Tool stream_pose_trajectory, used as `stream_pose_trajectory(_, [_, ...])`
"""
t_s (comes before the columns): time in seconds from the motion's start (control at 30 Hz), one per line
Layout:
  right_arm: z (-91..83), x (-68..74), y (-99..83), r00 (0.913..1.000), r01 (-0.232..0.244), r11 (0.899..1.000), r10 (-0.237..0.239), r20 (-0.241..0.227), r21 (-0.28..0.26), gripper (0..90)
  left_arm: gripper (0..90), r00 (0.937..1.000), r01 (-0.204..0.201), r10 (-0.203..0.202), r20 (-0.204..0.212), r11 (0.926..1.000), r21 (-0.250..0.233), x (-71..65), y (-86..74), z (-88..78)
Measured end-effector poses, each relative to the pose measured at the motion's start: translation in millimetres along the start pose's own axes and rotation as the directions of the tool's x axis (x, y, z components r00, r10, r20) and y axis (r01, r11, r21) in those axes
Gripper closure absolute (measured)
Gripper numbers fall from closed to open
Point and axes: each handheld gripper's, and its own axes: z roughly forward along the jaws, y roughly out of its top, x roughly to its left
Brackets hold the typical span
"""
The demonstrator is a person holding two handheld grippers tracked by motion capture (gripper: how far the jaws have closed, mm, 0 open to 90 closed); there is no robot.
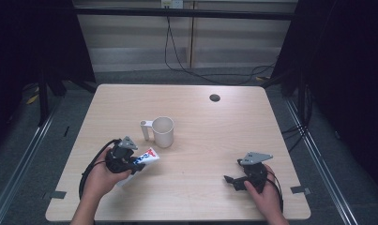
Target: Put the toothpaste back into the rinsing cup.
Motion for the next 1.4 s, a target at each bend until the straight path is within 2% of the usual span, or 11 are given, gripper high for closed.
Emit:
stream_pose_trajectory(0.23, [0.0, 0.0, 0.0, 1.0, 0.0, 1.0, 0.0, 0.0, 0.0, 13.6, 65.5, 0.9994, 0.034, -0.035, -0.005, 0.9982, -0.05, 2.5, 3.8, -5.6])
stream_pose_trajectory(0.33, [0.0, 0.0, 0.0, 1.0, 0.0, 1.0, 0.0, 0.0, 0.0, 13.6, 65.4, 0.9992, 0.037, -0.038, -0.014, 0.9983, -0.044, 2.3, 5.7, -7.8])
stream_pose_trajectory(0.47, [0.0, 0.0, 0.0, 1.0, 0.0, 1.0, 0.0, 0.0, 0.0, 13.6, 65.3, 0.9981, 0.06, -0.06, -0.012, 0.9962, -0.064, 3.2, 7.9, -11.5])
stream_pose_trajectory(0.5, [0.0, 0.0, 0.0, 1.0, 0.0, 1.0, 0.0, 0.0, 0.0, 13.6, 65.2, 0.9985, 0.052, -0.053, -0.014, 0.9969, -0.06, 3.9, 8.7, -13.4])
stream_pose_trajectory(0.77, [0.0, 0.0, 0.0, 1.0, 0.0, 1.0, 0.0, 0.0, 0.0, 13.6, 65.1, 0.9974, 0.07, -0.071, -0.006, 0.9933, -0.091, 4.4, 15.8, -19.6])
stream_pose_trajectory(0.9, [0.0, 0.0, 0.0, 1.0, 0.0, 1.0, 0.0, 0.0, 0.0, 13.6, 65.0, 0.9983, 0.056, -0.057, -0.011, 0.9935, -0.099, 4.4, 22.5, -26.4])
stream_pose_trajectory(1.03, [0.0, 0.0, 0.0, 1.0, 0.0, 1.0, 0.0, 0.0, 0.0, 13.6, 64.9, 0.9973, 0.072, -0.073, -0.007, 0.9901, -0.12, 4.5, 26.4, -31.3])
stream_pose_trajectory(1.4, [0.0, 0.0, 0.0, 1.0, 0.0, 1.0, 0.0, 0.0, 0.0, 13.6, 64.8, 0.9977, 0.065, -0.067, -0.011, 0.99, -0.126, 6.2, 38.5, -43.6])
